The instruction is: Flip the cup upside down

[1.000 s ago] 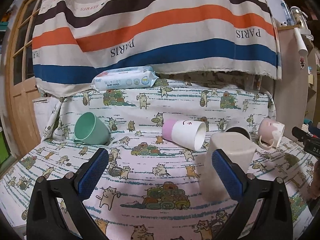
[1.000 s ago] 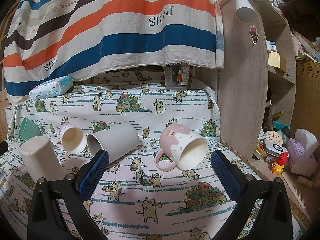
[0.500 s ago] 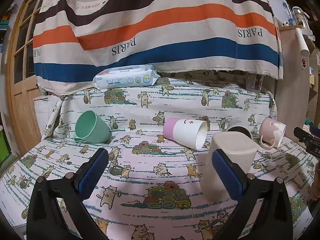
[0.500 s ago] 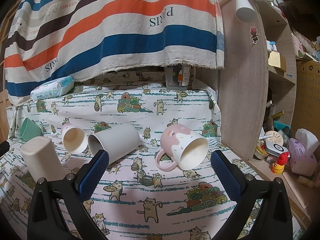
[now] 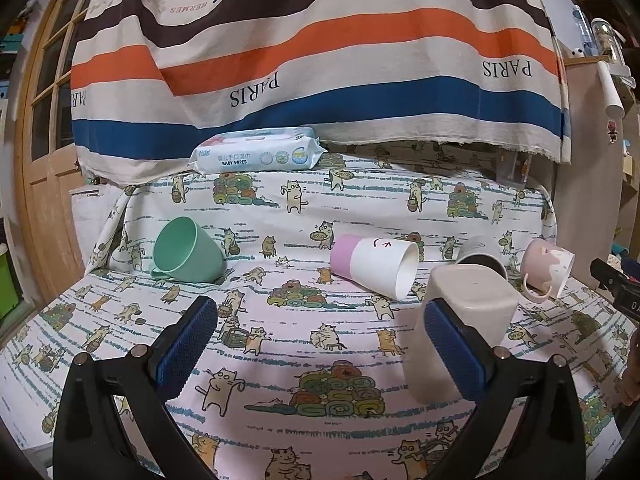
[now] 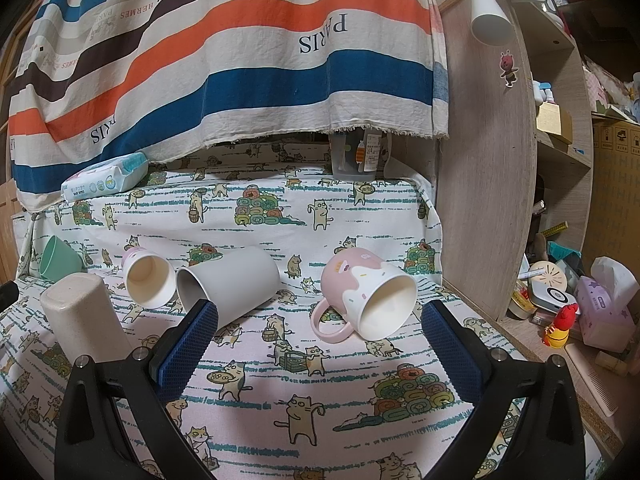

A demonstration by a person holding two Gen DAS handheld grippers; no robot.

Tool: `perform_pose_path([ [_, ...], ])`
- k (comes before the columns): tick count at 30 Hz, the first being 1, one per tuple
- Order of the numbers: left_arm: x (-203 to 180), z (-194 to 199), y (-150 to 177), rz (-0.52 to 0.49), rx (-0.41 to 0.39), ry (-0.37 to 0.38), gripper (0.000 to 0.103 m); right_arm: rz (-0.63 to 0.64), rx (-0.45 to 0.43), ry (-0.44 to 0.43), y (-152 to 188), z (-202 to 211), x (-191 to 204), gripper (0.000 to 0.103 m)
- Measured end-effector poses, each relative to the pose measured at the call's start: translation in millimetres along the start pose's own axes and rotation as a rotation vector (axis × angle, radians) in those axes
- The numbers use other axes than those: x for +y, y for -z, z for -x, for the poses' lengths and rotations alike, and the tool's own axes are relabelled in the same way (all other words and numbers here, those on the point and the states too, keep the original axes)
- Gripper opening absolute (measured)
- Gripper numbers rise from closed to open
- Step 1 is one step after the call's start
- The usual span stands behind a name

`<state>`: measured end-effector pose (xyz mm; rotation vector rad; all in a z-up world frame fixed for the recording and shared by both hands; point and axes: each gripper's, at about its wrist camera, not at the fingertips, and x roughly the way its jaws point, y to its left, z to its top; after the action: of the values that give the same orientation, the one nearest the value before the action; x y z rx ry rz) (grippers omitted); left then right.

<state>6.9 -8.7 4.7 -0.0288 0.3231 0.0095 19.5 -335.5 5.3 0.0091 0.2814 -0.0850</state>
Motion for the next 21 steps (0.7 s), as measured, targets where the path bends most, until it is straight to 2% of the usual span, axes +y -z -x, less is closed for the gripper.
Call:
perform_pose_path([
  [21, 0.6, -0.1, 0.2, -0.001, 0.005, 0.006, 0.103, 0.000, 0.000, 0.000, 0.0, -0.4, -0.6, 0.103],
])
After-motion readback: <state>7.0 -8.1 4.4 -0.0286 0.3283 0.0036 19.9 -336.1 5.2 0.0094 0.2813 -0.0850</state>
